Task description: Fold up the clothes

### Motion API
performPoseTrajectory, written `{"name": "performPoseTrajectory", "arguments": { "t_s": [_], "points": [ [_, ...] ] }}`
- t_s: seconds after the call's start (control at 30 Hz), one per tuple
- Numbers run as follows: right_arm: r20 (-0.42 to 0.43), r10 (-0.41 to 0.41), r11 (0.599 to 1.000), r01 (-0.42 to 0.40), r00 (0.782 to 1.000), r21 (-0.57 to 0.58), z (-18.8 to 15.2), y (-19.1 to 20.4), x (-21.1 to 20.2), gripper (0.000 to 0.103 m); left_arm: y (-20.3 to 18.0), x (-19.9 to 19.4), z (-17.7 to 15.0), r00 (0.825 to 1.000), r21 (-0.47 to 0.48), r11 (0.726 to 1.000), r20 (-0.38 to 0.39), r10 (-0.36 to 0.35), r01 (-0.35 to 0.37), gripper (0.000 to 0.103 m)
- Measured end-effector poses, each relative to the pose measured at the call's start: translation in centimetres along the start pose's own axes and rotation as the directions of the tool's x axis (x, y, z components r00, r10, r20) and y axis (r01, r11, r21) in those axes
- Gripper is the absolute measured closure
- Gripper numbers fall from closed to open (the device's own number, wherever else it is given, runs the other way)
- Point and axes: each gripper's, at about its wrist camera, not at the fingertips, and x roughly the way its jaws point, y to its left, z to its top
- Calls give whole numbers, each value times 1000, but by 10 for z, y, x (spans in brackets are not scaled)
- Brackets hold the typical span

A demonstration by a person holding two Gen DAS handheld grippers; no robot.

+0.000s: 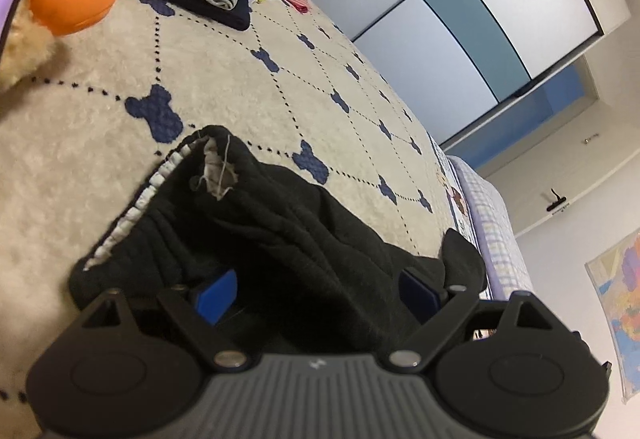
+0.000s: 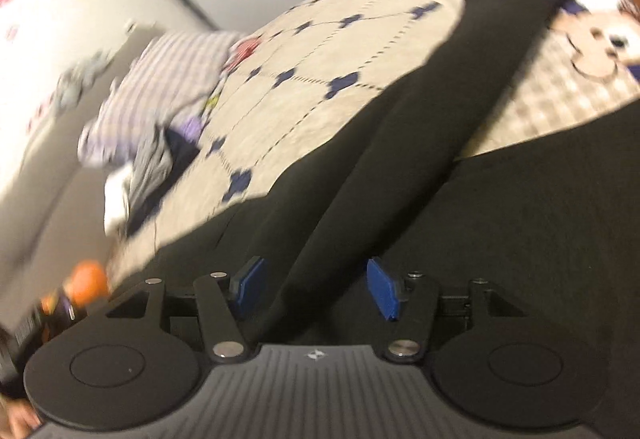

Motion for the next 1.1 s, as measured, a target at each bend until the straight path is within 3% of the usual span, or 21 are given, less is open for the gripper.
{"name": "performPoseTrajectory", "arguments": {
  "t_s": [0.3,0.43,0.63,0.67,0.73,0.77,0.8,0.93,1.1],
  "points": [
    [24,-26,965,19,999,260,11,-45,24,41,-11,23,-6,999,9,999,-26,38,-37,22],
    [34,-29,944,17,999,329,9,-59,30,41,-9,32,-6,998,-13,999,-27,50,-50,43],
    [79,3,934,-31,997,355,9,-66,35,42,7,40,-6,999,-146,989,-44,30,-36,72],
    [88,6,932,-37,996,361,8,-68,35,47,7,39,-6,999,-155,987,-42,25,-31,77],
    [108,15,924,-55,994,378,9,-73,35,67,3,36,-6,999,-128,991,-17,36,-38,82],
    [122,24,923,-69,992,379,10,-76,33,87,0,33,-6,999,-111,993,-5,39,-39,84],
    [141,32,922,-83,989,378,11,-78,32,91,-2,30,-5,999,-100,994,10,36,-35,84],
    [261,61,948,-138,963,288,16,-60,10,93,-8,19,2,998,-94,995,62,15,-9,88],
    [411,111,984,-159,905,85,21,-21,-32,93,-10,0,14,993,-114,992,105,-46,58,88]
  ]
}}
